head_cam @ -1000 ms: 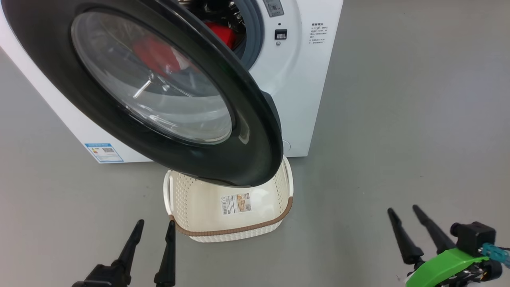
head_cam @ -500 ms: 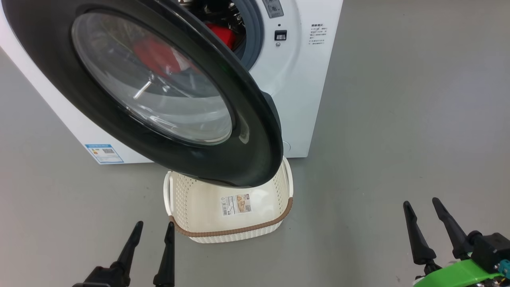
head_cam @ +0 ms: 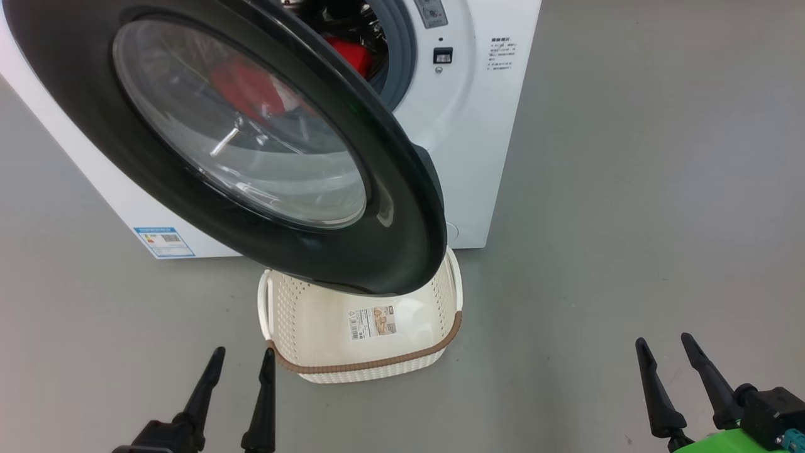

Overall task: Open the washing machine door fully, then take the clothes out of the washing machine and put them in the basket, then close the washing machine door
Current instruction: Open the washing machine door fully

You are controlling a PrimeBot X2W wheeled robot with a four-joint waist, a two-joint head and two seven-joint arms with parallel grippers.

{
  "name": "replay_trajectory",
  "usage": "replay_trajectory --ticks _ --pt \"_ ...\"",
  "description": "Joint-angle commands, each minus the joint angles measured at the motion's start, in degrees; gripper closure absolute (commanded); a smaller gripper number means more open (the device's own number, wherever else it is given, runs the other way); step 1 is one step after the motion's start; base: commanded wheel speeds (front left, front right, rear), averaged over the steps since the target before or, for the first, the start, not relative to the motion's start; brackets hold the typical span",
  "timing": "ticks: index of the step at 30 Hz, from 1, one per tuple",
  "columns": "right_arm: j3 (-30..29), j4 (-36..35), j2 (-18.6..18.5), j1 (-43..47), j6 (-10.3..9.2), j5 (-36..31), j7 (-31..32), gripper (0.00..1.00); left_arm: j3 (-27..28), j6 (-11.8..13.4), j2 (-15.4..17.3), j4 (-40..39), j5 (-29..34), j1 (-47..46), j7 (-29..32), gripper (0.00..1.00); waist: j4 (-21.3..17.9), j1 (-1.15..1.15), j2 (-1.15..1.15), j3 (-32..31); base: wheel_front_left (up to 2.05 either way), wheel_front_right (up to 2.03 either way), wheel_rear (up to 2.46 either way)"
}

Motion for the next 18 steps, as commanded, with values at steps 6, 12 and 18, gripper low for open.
replay_trajectory --ticks 6,12,18 --pt "0.7 -1.3 -0.7 -1.2 0.42 -0.8 -0.4 0.0 1.9 -0.1 0.5 -1.6 0.2 -0.6 -0.7 0.0 0.0 0.0 0.0 0.1 0.0 0.0 0.0" --pt "0.9 -1.7 -0.6 -1.3 0.42 -0.7 -0.4 0.0 1.8 -0.1 0.5 -1.5 0.2 -0.5 -0.7 0.0 0.0 0.0 0.0 -0.1 0.0 0.0 0.0" --pt "2.2 -2.8 -0.3 -2.4 0.42 2.2 -0.4 0.65 1.4 -0.2 0.5 -1.4 0.1 -0.6 -0.7 0.0 0.5 0.0 0.0 -0.2 0.0 0.0 0.0"
